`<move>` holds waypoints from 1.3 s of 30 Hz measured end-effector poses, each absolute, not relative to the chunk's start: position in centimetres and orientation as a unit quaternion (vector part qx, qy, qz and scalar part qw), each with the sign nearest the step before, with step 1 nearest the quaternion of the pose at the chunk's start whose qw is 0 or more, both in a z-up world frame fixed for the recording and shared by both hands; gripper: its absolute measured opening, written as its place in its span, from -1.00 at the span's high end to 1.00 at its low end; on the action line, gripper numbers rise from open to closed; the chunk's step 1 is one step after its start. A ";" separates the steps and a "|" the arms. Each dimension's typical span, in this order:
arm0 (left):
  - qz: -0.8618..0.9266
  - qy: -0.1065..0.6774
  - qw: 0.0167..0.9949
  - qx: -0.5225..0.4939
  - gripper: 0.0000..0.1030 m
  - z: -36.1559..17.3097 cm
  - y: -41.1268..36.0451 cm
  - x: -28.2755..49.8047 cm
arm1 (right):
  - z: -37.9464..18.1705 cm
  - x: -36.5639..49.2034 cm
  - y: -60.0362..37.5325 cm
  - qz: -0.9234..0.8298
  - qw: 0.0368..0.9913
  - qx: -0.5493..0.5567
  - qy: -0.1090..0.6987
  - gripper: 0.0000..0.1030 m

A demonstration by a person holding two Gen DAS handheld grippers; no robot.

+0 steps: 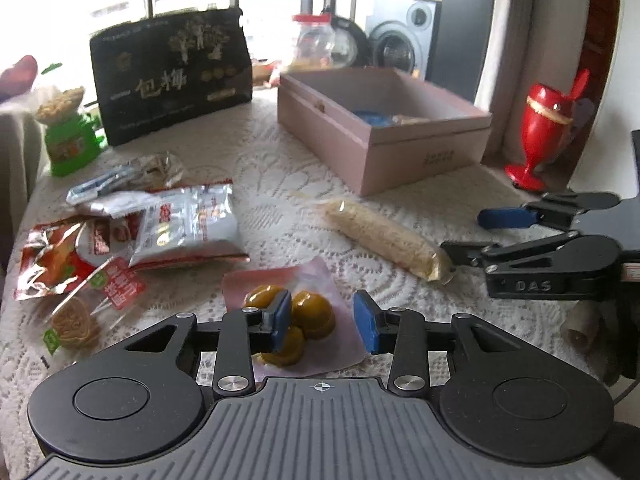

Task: Organize snacks
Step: 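Grasp the rice-stick bag with the right gripper while the left gripper grasps the yellow plum tray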

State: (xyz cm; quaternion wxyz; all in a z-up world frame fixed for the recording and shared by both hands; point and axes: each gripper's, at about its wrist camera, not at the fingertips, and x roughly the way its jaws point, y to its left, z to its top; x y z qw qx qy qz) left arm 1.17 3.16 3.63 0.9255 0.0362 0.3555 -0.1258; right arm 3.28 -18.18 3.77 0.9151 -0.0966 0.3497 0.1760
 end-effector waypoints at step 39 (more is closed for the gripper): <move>-0.124 0.347 0.929 0.035 -0.07 1.5 3.7 2.1 | 6.5 5.0 -14.9 0.266 0.893 -0.011 0.364 -0.15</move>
